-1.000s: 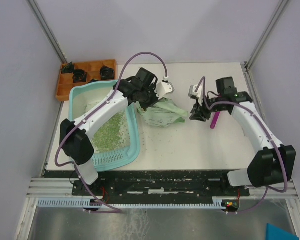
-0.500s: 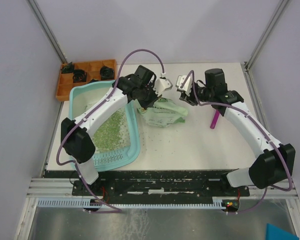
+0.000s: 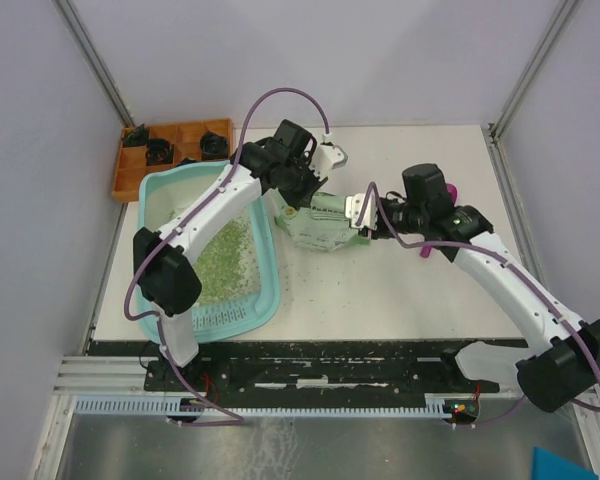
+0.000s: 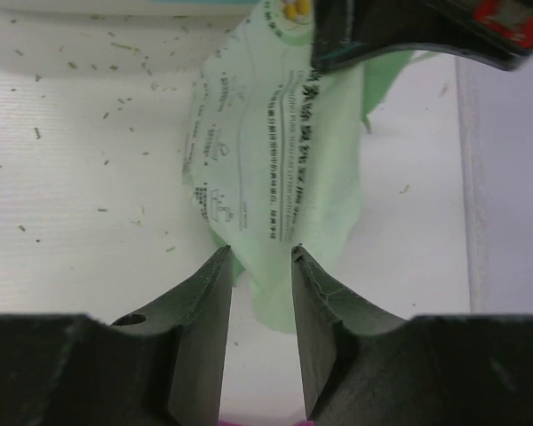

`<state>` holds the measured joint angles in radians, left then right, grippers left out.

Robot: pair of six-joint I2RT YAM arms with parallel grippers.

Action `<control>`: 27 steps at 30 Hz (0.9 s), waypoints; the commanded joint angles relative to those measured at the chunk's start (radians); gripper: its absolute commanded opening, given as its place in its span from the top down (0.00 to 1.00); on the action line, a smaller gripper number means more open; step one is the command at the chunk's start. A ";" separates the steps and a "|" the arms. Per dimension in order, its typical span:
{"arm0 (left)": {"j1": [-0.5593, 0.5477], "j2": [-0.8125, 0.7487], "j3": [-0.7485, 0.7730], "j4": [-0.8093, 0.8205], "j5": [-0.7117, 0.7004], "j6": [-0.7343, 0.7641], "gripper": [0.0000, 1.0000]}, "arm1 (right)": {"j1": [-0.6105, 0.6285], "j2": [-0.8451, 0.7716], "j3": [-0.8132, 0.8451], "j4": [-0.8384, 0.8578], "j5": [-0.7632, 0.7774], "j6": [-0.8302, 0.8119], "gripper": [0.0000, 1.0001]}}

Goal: Fill the litter box with clean litter
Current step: Close the cat litter bag at the center of the board.

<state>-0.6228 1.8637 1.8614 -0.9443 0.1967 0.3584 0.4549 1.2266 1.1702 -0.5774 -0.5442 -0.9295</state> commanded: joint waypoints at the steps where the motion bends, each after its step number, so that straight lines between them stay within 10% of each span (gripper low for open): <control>1: 0.006 -0.021 0.041 0.063 0.068 -0.061 0.97 | 0.044 0.022 -0.046 0.083 0.045 -0.021 0.59; 27: 0.006 -0.055 -0.024 0.119 0.070 -0.083 0.97 | 0.066 0.208 0.118 0.109 0.123 0.035 0.54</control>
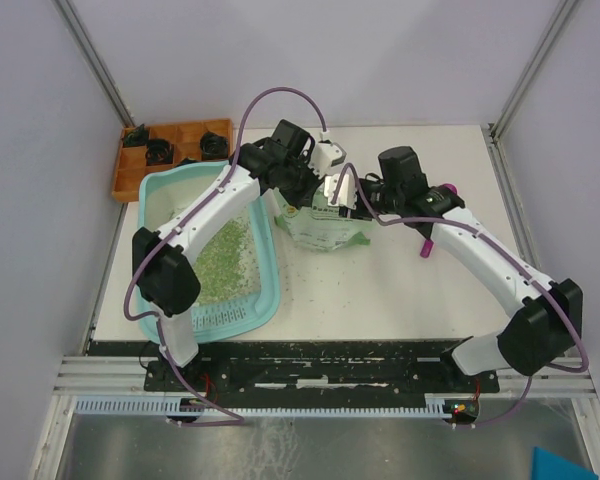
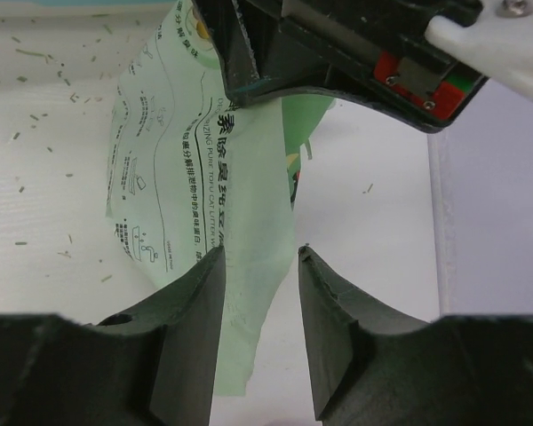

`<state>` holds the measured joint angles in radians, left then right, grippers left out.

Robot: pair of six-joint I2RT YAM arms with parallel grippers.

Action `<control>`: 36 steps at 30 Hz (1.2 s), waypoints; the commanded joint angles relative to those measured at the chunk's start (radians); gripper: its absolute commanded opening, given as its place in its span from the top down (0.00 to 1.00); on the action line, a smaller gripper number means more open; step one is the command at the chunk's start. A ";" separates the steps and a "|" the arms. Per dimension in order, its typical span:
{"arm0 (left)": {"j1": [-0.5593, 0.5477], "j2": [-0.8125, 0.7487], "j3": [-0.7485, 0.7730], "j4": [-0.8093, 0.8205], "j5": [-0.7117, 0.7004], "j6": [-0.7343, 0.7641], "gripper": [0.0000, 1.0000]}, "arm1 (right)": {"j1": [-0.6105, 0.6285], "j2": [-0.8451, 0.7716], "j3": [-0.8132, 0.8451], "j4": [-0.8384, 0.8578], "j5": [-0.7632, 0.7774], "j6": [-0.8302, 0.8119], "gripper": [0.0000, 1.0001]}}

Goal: Fill the litter box with clean litter
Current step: Close the cat litter bag at the center of the board.

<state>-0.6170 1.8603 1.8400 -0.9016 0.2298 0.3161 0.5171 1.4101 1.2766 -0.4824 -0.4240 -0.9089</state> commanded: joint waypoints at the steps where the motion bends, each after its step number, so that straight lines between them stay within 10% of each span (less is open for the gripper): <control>1: 0.000 -0.052 -0.004 0.078 0.037 -0.043 0.97 | 0.003 0.028 0.005 0.023 0.006 0.017 0.54; 13: 0.000 -0.042 0.036 0.085 0.062 -0.072 0.97 | 0.003 0.083 -0.039 0.055 0.013 0.000 0.54; 16: 0.000 -0.042 0.044 0.086 0.075 -0.079 0.97 | 0.003 0.120 -0.012 0.016 0.010 -0.008 0.90; 26: 0.000 -0.049 0.040 0.086 0.077 -0.069 0.97 | -0.012 0.169 0.065 -0.123 -0.012 -0.024 0.98; 36: -0.005 -0.252 -0.220 0.370 0.225 -0.008 0.63 | -0.137 0.211 0.247 -0.348 -0.282 0.093 0.98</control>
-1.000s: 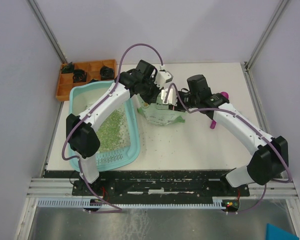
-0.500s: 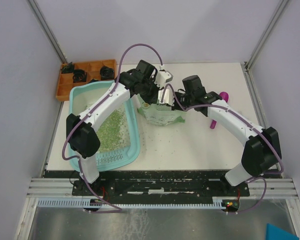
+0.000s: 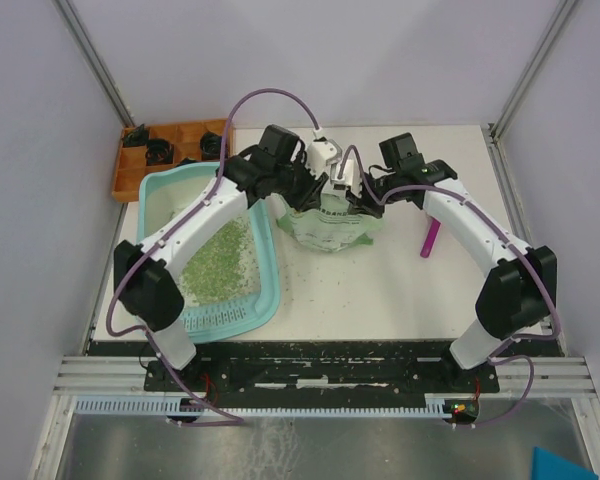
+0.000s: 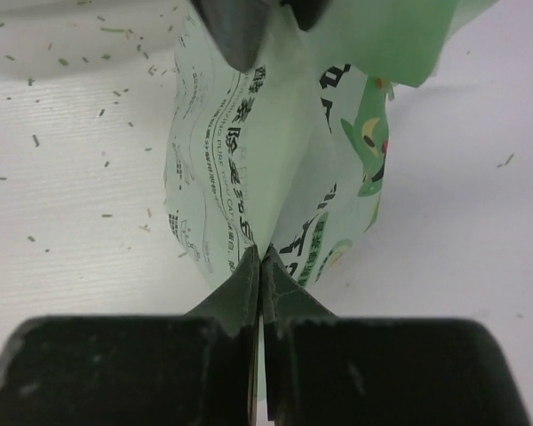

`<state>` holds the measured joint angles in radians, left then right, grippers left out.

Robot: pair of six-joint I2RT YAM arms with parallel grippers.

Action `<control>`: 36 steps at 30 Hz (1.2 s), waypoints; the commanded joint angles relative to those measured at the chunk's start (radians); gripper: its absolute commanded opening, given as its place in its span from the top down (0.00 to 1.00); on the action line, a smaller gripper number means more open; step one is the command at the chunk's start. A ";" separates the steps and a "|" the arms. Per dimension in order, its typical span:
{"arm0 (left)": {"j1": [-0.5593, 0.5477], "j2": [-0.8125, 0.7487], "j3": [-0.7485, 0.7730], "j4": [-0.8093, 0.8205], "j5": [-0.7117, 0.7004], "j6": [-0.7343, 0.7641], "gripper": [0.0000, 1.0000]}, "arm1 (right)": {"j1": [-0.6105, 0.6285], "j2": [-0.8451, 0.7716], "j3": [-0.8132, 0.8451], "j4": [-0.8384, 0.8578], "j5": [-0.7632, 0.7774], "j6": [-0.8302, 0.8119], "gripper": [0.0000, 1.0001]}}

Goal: Fill the litter box with clean litter
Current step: Close the cat litter bag at the center of the board.

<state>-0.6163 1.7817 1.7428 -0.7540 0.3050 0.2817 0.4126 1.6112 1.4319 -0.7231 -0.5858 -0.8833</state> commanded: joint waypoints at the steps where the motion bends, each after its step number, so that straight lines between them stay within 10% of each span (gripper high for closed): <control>1: -0.006 -0.208 -0.176 0.275 0.172 0.025 0.61 | -0.031 0.019 0.097 -0.095 -0.131 0.100 0.98; 36: -0.132 -0.267 -0.399 0.504 -0.163 0.277 0.55 | -0.032 -0.003 0.070 -0.063 -0.170 0.198 0.98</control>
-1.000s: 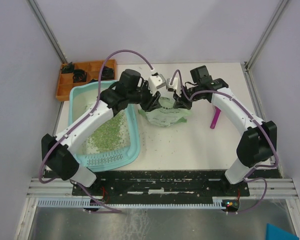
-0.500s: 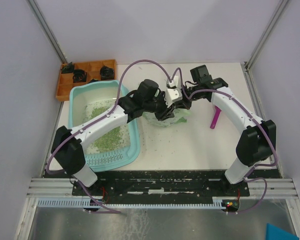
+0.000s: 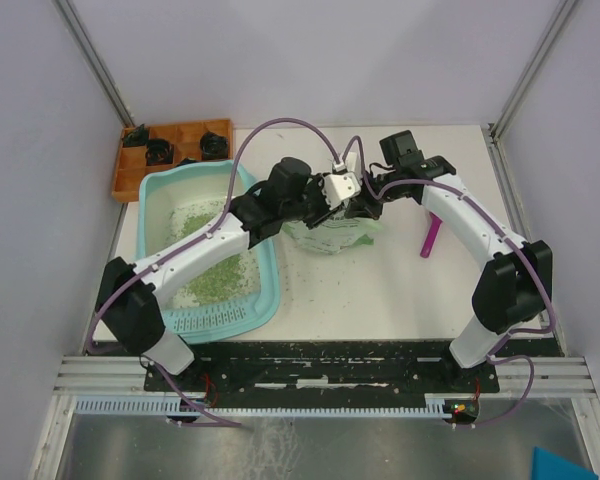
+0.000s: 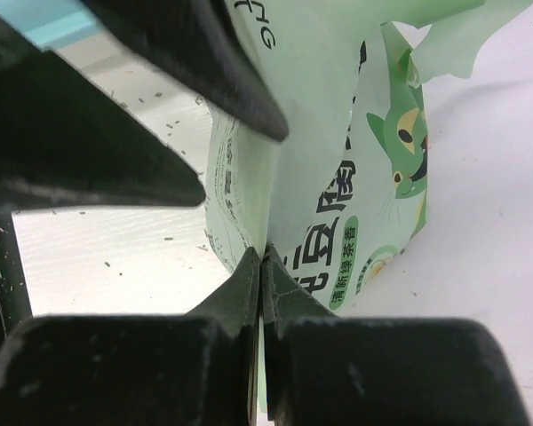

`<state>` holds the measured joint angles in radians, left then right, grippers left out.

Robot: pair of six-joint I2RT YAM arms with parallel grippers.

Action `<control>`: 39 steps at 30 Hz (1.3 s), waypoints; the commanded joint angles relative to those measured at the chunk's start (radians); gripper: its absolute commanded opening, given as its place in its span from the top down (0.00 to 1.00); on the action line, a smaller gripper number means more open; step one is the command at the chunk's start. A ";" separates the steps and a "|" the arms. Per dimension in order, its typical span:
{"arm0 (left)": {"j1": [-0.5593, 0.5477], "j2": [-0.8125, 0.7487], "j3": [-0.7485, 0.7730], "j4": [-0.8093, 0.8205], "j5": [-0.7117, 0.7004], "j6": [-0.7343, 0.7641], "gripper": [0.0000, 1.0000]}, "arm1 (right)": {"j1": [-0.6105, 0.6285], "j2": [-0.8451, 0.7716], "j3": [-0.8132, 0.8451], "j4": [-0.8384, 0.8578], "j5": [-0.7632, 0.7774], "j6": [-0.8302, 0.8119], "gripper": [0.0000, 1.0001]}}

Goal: Fill the litter box with clean litter
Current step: Close the cat litter bag at the center of the board.

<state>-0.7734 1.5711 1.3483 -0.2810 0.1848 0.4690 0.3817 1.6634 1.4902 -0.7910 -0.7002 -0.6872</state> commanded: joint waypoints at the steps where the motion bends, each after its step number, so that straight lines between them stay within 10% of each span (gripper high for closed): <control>1: 0.032 -0.054 -0.004 0.024 -0.025 0.092 0.55 | -0.001 -0.056 0.013 0.004 -0.056 0.001 0.98; 21: 0.140 0.072 0.071 -0.235 0.235 0.157 0.62 | -0.001 -0.067 0.007 -0.004 -0.060 0.009 0.98; 33: 0.174 0.045 0.032 -0.302 0.074 0.204 0.97 | -0.003 -0.046 0.032 0.014 -0.059 0.032 0.98; 39: 0.203 0.035 0.077 -0.311 0.044 0.174 0.97 | -0.017 -0.059 -0.001 0.012 -0.051 0.015 0.98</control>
<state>-0.6228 1.6154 1.4128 -0.4751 0.3904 0.6403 0.3748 1.6638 1.4807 -0.8047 -0.7002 -0.6510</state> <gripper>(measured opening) 0.046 0.026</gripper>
